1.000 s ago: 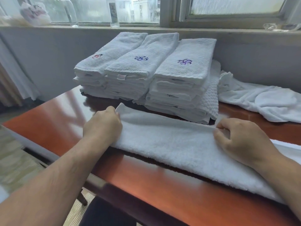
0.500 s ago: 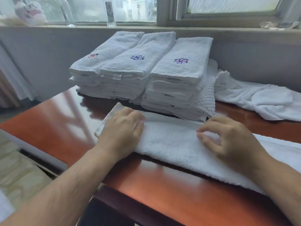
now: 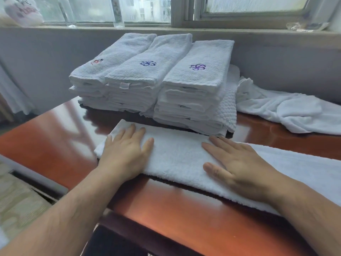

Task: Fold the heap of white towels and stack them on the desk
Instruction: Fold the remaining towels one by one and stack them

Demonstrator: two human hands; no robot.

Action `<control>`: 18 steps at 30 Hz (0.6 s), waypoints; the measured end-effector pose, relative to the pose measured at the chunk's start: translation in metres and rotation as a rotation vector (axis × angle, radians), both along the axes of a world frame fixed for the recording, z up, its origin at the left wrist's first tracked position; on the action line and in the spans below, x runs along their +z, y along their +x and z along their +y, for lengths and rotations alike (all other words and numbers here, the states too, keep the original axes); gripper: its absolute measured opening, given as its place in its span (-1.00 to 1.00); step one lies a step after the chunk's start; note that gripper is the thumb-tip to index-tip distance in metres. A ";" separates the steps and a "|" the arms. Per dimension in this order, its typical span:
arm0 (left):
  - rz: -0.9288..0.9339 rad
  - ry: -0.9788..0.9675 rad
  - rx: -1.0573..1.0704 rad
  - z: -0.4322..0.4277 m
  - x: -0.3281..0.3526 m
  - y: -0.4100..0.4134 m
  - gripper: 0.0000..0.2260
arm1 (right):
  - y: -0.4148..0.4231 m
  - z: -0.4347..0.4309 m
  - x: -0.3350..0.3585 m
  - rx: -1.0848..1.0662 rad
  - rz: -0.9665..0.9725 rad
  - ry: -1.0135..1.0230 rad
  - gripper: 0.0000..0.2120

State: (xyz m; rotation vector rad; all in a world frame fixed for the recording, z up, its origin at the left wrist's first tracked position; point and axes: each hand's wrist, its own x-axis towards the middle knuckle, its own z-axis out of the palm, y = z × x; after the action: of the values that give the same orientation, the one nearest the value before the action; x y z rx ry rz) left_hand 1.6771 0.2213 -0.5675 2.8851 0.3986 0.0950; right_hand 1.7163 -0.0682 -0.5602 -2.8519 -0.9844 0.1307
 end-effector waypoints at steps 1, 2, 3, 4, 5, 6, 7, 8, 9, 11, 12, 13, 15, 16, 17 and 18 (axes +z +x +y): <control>0.005 0.029 0.048 0.005 0.001 0.000 -0.45 | 0.000 0.000 0.000 0.002 0.001 0.000 -0.17; 0.017 0.049 0.095 0.010 0.002 0.001 -0.48 | 0.000 0.000 0.000 0.004 0.001 -0.001 -0.17; 0.036 0.049 0.133 0.016 0.003 0.001 -0.50 | 0.001 0.000 0.000 0.006 -0.001 -0.004 -0.17; 0.057 0.027 0.156 0.022 0.005 0.001 -0.52 | 0.001 -0.001 -0.001 0.005 -0.004 -0.006 -0.17; 0.075 -0.008 0.164 0.027 0.007 0.001 -0.54 | 0.001 -0.001 -0.001 0.003 -0.010 -0.002 -0.17; 0.086 -0.036 0.163 0.030 0.010 0.002 -0.57 | 0.002 0.000 -0.001 0.002 -0.021 0.006 -0.17; 0.089 -0.040 0.163 0.032 0.012 0.002 -0.63 | 0.002 0.001 -0.002 0.001 -0.035 0.021 -0.17; 0.082 -0.022 0.163 0.033 0.015 0.004 -0.71 | 0.002 0.002 -0.002 -0.003 -0.050 0.042 -0.18; 0.075 0.002 0.160 0.033 0.018 0.007 -0.79 | 0.002 0.004 -0.003 -0.009 -0.059 0.067 -0.18; 0.080 0.040 0.146 0.032 0.024 0.012 -0.86 | 0.001 0.006 -0.003 -0.022 -0.060 0.100 -0.19; 0.099 0.049 0.141 0.032 0.027 0.016 -0.85 | 0.001 0.007 -0.003 -0.025 -0.061 0.104 -0.21; 0.119 0.048 0.143 0.033 0.029 0.020 -0.75 | 0.001 0.007 -0.004 -0.024 -0.065 0.109 -0.24; 0.145 0.031 0.147 0.037 0.036 0.023 -0.56 | 0.001 0.006 -0.004 -0.024 -0.067 0.125 -0.32; 0.146 0.023 0.137 0.039 0.038 0.024 -0.51 | 0.001 0.006 -0.004 -0.026 -0.059 0.132 -0.34; 0.148 0.009 0.121 0.040 0.041 0.023 -0.49 | 0.000 0.005 -0.003 -0.029 -0.049 0.135 -0.33; 0.150 -0.006 0.101 0.042 0.042 0.024 -0.48 | 0.000 0.005 -0.003 -0.031 -0.037 0.135 -0.29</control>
State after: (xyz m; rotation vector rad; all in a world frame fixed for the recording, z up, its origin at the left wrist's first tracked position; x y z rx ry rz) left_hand 1.7010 0.2631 -0.5253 2.8744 0.5710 -0.1060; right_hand 1.7165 -0.0635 -0.5632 -2.7539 -0.9183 0.0073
